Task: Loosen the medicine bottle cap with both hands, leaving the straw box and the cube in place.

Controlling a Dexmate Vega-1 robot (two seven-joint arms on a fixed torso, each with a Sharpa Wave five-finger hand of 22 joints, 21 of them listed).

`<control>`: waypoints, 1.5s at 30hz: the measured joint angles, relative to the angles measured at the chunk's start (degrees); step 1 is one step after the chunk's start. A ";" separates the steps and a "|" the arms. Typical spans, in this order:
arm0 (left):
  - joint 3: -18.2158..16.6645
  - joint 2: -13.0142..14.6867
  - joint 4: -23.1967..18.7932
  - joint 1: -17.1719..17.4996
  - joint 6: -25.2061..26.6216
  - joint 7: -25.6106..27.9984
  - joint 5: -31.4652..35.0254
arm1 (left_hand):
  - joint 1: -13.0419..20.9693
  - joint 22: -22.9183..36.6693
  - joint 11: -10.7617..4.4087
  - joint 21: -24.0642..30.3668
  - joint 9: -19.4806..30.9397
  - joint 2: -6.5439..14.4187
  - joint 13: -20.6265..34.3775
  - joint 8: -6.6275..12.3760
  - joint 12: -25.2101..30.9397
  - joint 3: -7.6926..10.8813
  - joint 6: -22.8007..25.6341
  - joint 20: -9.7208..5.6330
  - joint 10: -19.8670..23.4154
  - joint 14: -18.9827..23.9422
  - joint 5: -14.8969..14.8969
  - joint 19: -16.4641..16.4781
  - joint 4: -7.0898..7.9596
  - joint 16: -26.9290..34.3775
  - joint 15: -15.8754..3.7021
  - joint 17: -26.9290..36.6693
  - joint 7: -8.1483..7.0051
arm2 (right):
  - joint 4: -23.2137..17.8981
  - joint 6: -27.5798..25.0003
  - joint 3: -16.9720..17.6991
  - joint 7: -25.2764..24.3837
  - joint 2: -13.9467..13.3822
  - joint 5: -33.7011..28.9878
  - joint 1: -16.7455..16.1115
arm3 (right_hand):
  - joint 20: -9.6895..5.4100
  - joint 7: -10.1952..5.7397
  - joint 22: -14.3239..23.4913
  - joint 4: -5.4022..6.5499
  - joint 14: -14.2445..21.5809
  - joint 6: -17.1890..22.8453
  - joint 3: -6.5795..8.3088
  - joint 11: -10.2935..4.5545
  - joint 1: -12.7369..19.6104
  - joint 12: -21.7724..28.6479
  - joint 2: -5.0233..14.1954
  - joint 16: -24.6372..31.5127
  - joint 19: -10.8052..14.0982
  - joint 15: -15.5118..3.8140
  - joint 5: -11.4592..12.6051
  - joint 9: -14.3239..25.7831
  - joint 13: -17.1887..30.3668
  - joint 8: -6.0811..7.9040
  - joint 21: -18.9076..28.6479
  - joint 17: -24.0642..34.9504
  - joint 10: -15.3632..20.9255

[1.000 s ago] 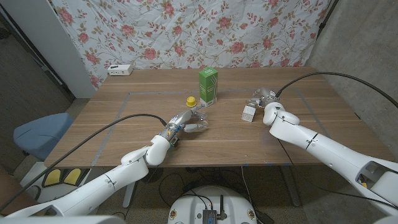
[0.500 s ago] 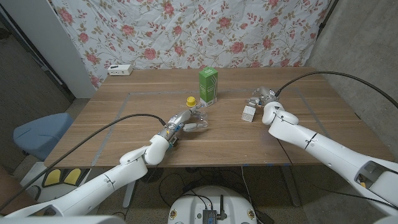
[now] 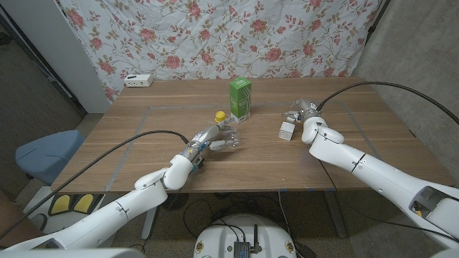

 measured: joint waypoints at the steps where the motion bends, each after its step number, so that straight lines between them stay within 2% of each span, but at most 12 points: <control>1: -0.23 0.16 -0.32 0.22 -0.05 0.00 -0.14 | -0.21 0.00 0.15 0.00 0.00 -0.10 0.00 0.00 0.00 0.00 0.00 0.00 -0.15 -0.30 0.00 0.00 0.00 0.00 0.13 0.00 0.00 | -0.22 -0.12 0.05 -0.03 -0.06 -0.01 -0.06 | 0.00 -0.08 0.00 0.17 0.00 -0.29 -0.17 -0.06 -0.12 0.00 0.03 0.00 0.00 0.00 0.00 0.00 0.08 0.00 0.00 0.00 -0.09; 9: -1.58 0.94 -1.89 1.35 -0.67 0.12 -0.76 | -1.57 0.00 0.27 0.00 0.00 -0.24 -0.27 0.00 0.00 -0.55 -0.31 0.41 -0.94 -1.22 0.00 -0.41 0.56 0.00 0.01 0.00 0.30 | -2.03 -0.68 0.44 -0.14 -0.65 -0.09 -0.59 | 0.30 0.02 0.00 0.48 -0.61 -1.43 -0.48 -0.06 -1.18 0.00 0.18 0.00 -0.30 0.61 0.00 -0.15 0.09 -0.70 0.00 0.29 -0.26; 18: -3.46 1.88 -3.42 2.88 -1.70 0.72 -1.61 | -3.01 0.00 0.43 0.00 0.01 0.75 -0.27 0.00 0.00 -1.14 -0.26 0.72 -1.86 -1.93 0.00 -0.71 1.14 0.00 0.12 0.15 0.05 | -4.04 0.00 1.54 -0.69 -1.43 -0.01 -1.60 | 0.30 0.33 0.00 0.71 -0.91 -2.54 -0.71 0.25 -2.03 0.09 0.53 0.00 -0.30 0.92 0.00 -0.15 0.09 -1.06 0.00 0.29 -0.58; 24: -4.82 2.18 -4.24 4.05 -2.30 1.48 -2.43 | -4.05 0.00 0.60 0.00 0.01 1.79 -0.27 0.00 0.00 -1.25 -0.06 0.89 -2.65 -2.54 0.00 -1.17 1.75 0.00 0.13 0.14 -0.11 | -5.23 1.23 2.51 -1.09 -1.93 0.45 -2.40 | -0.09 -0.09 0.00 0.95 -1.36 -2.96 -0.95 0.27 -2.47 0.45 0.85 0.00 -0.69 1.11 0.00 -0.27 0.09 -1.26 0.00 0.28 -0.55; 31: -6.26 2.24 -4.78 5.15 -3.48 2.24 -3.44 | -5.27 0.00 0.67 0.00 0.16 2.56 -0.27 0.45 0.01 -1.16 1.50 0.93 -3.21 -3.37 0.00 -1.53 2.64 0.01 0.34 0.14 0.24 | -6.48 2.50 3.95 -1.43 -2.23 1.37 -3.25 | -1.26 -0.35 0.00 1.12 -3.27 -4.74 -1.12 0.58 -3.84 0.45 1.13 -0.22 -2.47 1.22 0.00 -0.64 -0.07 -1.73 -0.22 0.12 -0.23; 35: -7.12 2.30 -5.08 5.55 -3.85 2.34 -4.02 | -6.98 0.24 0.59 0.00 0.16 4.32 -0.27 0.67 0.01 -0.69 2.76 1.13 -4.67 -4.48 0.00 -1.74 3.59 0.01 0.23 0.14 0.44 | -7.08 3.56 5.01 -1.64 -2.48 2.19 -3.82 | -2.11 0.30 -0.13 1.42 -4.34 -6.08 -1.42 0.58 -4.88 0.45 1.14 -0.22 -3.32 0.78 0.00 -0.90 -0.07 -2.27 -0.22 0.12 -0.23; 37: -7.54 2.30 -5.11 5.67 -4.11 2.41 -4.38 | -6.80 0.29 0.61 0.00 0.16 5.06 -0.27 0.67 0.01 -0.68 3.12 1.13 -4.71 -4.70 0.00 -1.74 3.59 0.01 0.44 0.14 0.63 | -7.40 4.39 5.78 -1.69 -2.74 2.82 -4.24 | -2.51 0.25 -0.16 1.58 -4.70 -6.56 -1.58 0.57 -5.03 0.45 1.30 -0.22 -3.63 0.41 0.00 -0.94 -0.07 -2.59 -0.22 0.13 -0.23; 39: -7.86 2.28 -5.12 5.73 -4.37 2.53 -4.64 | -7.00 0.29 0.61 0.00 0.16 5.22 -0.27 0.88 0.01 -0.46 3.31 1.13 -4.71 -4.80 0.00 -1.74 3.81 0.01 0.54 0.14 0.82 | -7.64 5.08 6.48 -1.72 -2.99 3.34 -4.63 | -2.70 0.35 -0.16 1.58 -4.70 -6.65 -1.58 0.57 -5.33 0.45 1.62 -0.22 -3.43 0.41 0.00 -0.94 -0.07 -2.59 -0.22 0.13 -0.23; 41: -8.38 2.17 -5.11 5.85 -4.81 2.72 -5.06 | -7.66 0.29 0.83 0.06 0.15 6.32 -0.27 0.88 0.24 -0.27 3.52 1.22 -4.94 -5.03 0.00 -1.83 4.28 0.01 0.31 0.23 1.03 | -7.88 6.28 7.47 -1.90 -3.25 4.15 -5.24 | -2.96 0.64 -0.16 1.58 -4.70 -6.95 -1.58 0.57 -5.54 0.45 1.83 -0.22 -3.69 0.40 0.00 -1.00 -0.26 -2.59 -0.22 0.13 -0.23; 44: -9.07 1.95 -4.94 5.96 -5.53 2.97 -5.89 | -8.78 0.29 1.02 0.28 0.15 8.08 -0.26 0.88 0.24 0.00 3.89 1.54 -5.12 -5.26 0.00 -2.15 5.30 0.25 0.53 0.41 1.40 | -7.94 7.58 7.78 -2.27 -3.31 5.03 -5.42 | -3.29 0.01 -0.16 2.20 -5.00 -7.58 -1.71 0.89 -6.48 0.45 2.27 -0.22 -3.47 0.10 0.00 -1.21 -0.34 -2.59 -0.22 0.13 -0.55; 45: -9.22 1.87 -4.85 5.98 -5.53 2.97 -5.89 | -9.11 0.29 1.27 0.28 0.15 8.40 -0.26 0.88 0.24 0.11 3.92 1.54 -5.37 -5.26 0.00 -2.15 5.49 0.24 0.53 0.41 1.43 | -8.03 8.40 8.90 -2.47 -3.52 5.58 -6.34 | -3.29 -0.17 -0.16 2.30 -5.00 -8.17 -1.81 0.89 -6.78 0.54 2.16 -0.22 -3.47 0.10 0.00 -1.33 -0.34 -2.59 -0.22 0.13 -0.55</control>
